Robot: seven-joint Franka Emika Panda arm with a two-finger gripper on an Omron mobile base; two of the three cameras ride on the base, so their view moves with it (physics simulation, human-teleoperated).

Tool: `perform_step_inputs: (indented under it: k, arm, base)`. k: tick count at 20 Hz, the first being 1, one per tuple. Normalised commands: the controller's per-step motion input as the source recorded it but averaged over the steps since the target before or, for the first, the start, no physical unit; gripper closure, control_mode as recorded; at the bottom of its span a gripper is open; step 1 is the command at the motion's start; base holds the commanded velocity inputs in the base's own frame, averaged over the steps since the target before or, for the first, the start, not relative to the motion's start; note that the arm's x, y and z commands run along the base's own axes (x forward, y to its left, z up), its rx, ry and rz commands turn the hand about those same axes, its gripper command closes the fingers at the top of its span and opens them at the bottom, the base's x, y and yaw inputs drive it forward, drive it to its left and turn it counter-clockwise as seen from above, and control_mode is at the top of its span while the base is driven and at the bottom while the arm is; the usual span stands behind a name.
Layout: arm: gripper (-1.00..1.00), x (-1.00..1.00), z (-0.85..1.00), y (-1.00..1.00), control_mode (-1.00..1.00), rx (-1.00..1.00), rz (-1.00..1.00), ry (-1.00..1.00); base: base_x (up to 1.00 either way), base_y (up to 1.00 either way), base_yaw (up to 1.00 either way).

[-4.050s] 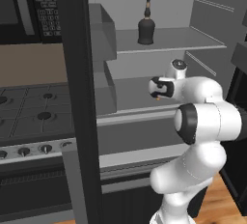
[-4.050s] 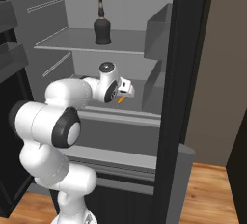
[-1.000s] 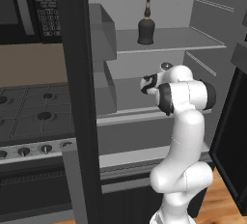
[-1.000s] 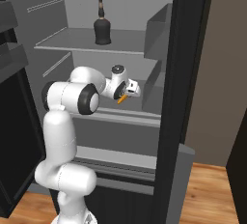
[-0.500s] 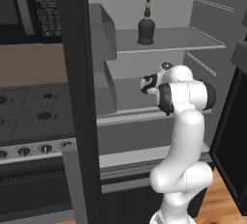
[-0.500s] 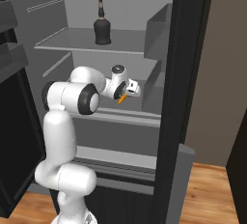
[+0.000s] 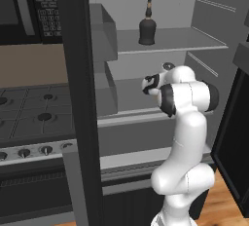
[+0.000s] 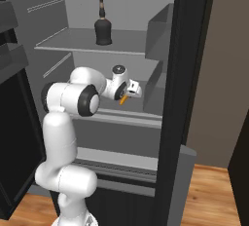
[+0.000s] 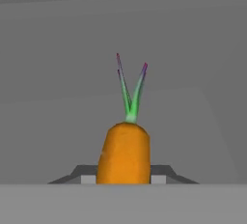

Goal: Pick carrot from the fridge and place it on the plate on the counter.

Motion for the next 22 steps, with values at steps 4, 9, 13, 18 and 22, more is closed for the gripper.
perform_step_inputs:
  k: [4,9,13,18,22]
  arm:
    - [1.00,-0.43,0.26,-0.03,-1.00,0.00,0.00,-0.02]
    - [1.00,-0.60,0.19,0.00,-1.00,0.00,0.00,-0.01]
    - [1.00,-0.74,0.15,0.00,-1.00,0.00,0.00,-0.01]
    - [1.00,-0.76,0.21,0.00,-1.00,0.00,-0.01,0.00]
    - [1.00,-0.75,0.25,0.00,-1.00,0.00,-0.01,0.00]
  base:
    - [0.00,0.00,0.00]
    - [0.00,0.00,0.00]
    - [0.00,0.00,0.00]
    - [0.00,0.00,0.00]
    - [0.00,0.00,0.00]
